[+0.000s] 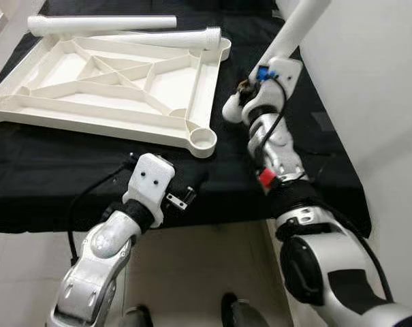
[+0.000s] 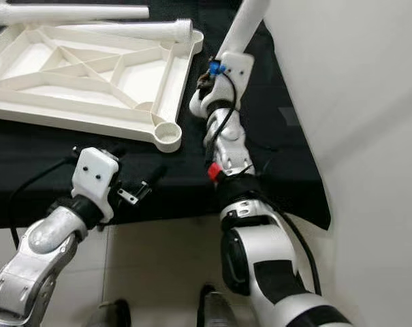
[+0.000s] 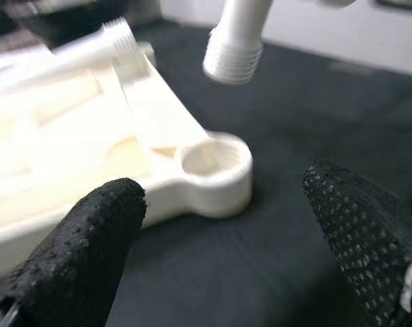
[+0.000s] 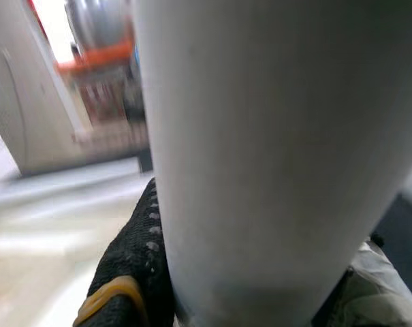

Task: Building children table

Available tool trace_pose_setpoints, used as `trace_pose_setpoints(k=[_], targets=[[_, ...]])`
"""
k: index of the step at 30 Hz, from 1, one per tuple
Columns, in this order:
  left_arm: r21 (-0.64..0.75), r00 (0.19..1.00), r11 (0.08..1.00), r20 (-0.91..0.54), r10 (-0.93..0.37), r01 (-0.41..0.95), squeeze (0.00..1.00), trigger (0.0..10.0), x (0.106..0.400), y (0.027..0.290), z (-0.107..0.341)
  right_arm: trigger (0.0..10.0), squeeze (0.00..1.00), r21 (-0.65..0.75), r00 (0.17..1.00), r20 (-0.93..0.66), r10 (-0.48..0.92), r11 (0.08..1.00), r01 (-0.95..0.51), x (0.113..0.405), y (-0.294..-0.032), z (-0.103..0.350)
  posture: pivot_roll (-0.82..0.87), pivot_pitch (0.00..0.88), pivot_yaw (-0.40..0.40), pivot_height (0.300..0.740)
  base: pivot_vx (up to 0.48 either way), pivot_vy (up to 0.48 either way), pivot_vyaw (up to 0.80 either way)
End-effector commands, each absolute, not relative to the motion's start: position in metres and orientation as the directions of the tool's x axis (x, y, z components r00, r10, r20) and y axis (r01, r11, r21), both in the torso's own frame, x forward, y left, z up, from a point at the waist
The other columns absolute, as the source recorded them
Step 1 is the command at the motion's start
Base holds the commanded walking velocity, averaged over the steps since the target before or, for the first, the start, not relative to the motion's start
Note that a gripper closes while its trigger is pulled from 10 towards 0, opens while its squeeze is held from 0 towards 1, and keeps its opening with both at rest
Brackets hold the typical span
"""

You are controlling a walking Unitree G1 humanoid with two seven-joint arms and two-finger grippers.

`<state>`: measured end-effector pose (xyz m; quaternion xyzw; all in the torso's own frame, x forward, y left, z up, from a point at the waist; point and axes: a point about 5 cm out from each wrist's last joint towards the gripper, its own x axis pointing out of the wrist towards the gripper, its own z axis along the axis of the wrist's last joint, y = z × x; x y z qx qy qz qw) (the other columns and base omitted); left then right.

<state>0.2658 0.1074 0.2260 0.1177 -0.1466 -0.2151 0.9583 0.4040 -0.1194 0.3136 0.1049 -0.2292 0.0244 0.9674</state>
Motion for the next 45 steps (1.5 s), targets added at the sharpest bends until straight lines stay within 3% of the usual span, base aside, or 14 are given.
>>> trace_pose_setpoints(k=[1,2,3,8,11,12,13,14,19,26,45], targets=[[0.306,0.862,0.874,0.229,-0.452,0.377,0.00,10.0,0.268,0.105,0.222,0.0,0.00,0.215,0.880,0.476,0.015,0.968,-0.133,0.400,-0.122,0.320,0.08,0.111,-0.034,0.740,0.000,0.000,0.00],[0.306,0.862,0.874,0.229,-0.452,0.377,0.00,10.0,0.268,0.105,0.222,0.0,0.00,0.215,0.880,0.476,0.015,0.968,-0.133,0.400,-0.122,0.320,0.08,0.111,-0.034,0.740,0.000,0.000,0.00],[0.296,0.858,0.871,0.224,-0.463,0.392,1.00,10.0,0.270,0.105,0.222,0.0,0.00,0.208,0.876,0.475,0.083,0.957,-0.204,0.395,-0.118,0.312,0.08,0.095,-0.033,0.740,0.000,0.000,0.00],[0.334,0.852,0.854,0.209,-0.480,0.399,1.00,10.0,0.270,0.107,0.222,0.0,0.00,0.193,0.871,0.458,0.177,0.937,-0.291,0.386,-0.112,0.295,0.08,0.089,-0.034,0.740,0.000,0.000,0.00],[0.424,0.849,0.815,0.170,-0.500,0.394,1.00,10.0,0.269,0.108,0.217,0.0,0.00,0.193,0.871,0.422,0.251,0.914,-0.358,0.375,-0.103,0.277,0.08,0.086,-0.034,0.740,0.000,0.000,0.00],[0.439,0.844,0.796,0.141,-0.518,0.416,0.90,10.0,0.269,0.107,0.213,0.0,0.00,0.204,0.868,0.407,0.286,0.897,-0.391,0.369,-0.098,0.269,0.08,0.086,-0.031,0.740,0.000,0.000,0.00],[0.439,0.844,0.796,0.141,-0.518,0.416,0.90,10.0,0.269,0.107,0.213,0.0,0.00,0.204,0.868,0.407,0.286,0.897,-0.391,0.369,-0.098,0.269,0.08,0.086,-0.031,0.740,0.000,0.000,0.00],[0.467,0.838,0.768,0.097,-0.536,0.438,0.00,10.0,0.270,0.106,0.206,0.0,0.00,0.216,0.861,0.395,0.320,0.878,-0.426,0.363,-0.091,0.263,0.08,0.083,-0.032,0.740,0.000,0.000,0.00],[0.565,0.822,0.675,-0.008,-0.570,0.474,0.00,10.0,0.273,0.103,0.185,0.0,0.00,0.256,0.841,0.359,0.404,0.824,-0.505,0.341,-0.069,0.249,0.08,0.086,-0.027,0.740,0.000,0.000,0.00],[0.643,0.843,0.651,0.017,-0.538,0.403,0.00,10.0,0.289,0.109,0.189,0.0,0.00,0.259,0.796,0.338,0.502,0.764,-0.592,0.321,-0.055,0.246,0.07,0.085,-0.022,0.740,0.000,0.000,0.00],[0.695,0.850,0.637,0.070,-0.522,0.333,0.00,10.0,0.299,0.112,0.196,0.0,0.00,0.252,0.787,0.245,0.566,0.747,-0.616,0.304,-0.053,0.235,0.06,0.081,-0.025,0.740,0.000,0.000,0.00]])
